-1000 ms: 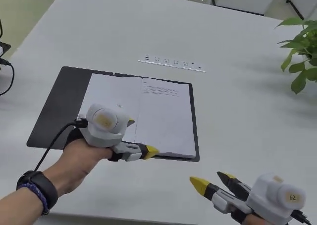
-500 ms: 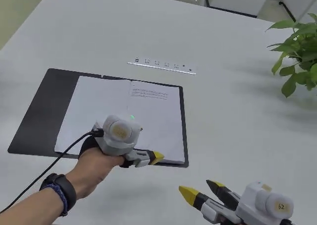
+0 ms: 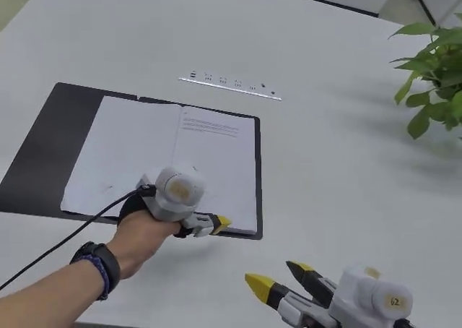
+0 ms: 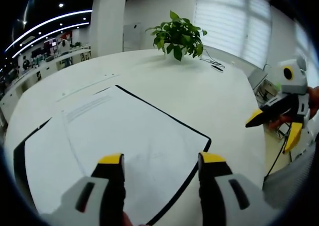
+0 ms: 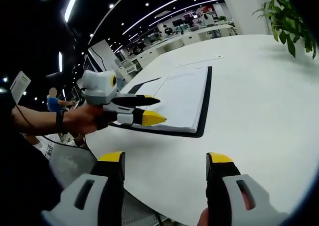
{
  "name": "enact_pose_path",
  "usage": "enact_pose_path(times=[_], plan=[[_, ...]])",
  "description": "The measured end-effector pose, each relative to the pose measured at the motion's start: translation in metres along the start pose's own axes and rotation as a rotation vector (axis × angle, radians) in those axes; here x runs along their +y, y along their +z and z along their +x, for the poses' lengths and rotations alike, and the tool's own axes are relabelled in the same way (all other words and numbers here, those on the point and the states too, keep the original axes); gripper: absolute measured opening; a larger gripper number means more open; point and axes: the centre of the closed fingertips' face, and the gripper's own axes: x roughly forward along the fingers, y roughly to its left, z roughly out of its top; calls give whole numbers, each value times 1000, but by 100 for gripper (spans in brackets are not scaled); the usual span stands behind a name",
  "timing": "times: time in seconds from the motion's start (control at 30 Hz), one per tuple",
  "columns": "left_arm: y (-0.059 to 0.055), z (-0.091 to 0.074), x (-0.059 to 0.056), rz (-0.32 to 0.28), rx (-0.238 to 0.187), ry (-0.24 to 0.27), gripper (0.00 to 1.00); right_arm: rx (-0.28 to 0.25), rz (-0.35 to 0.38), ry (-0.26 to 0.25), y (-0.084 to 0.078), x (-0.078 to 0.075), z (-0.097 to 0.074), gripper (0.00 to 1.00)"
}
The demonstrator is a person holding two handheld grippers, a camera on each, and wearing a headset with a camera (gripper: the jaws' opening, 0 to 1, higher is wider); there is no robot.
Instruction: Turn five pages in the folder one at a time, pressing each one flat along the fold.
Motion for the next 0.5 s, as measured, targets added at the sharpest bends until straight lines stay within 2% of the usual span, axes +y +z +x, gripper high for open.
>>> enact_pose_path(times=[0.1,0.2,0.3,0.43,0.5], plan=[[4,8,2,-16,-15,14,59,7,-17,3,3,1,3,66],[2,15,1,-10,-9,20,60,3,-23,5,7,1,5,67],[-10,21,2,29,27,39,59,5,-28,6,9,1,5,67],[-10,21,5,88,20,69,56,-2,-26,-3,10,-3,4,67],[-11,21,5,87,16,69,55,-5,-22,-5,10,-4,4,67]])
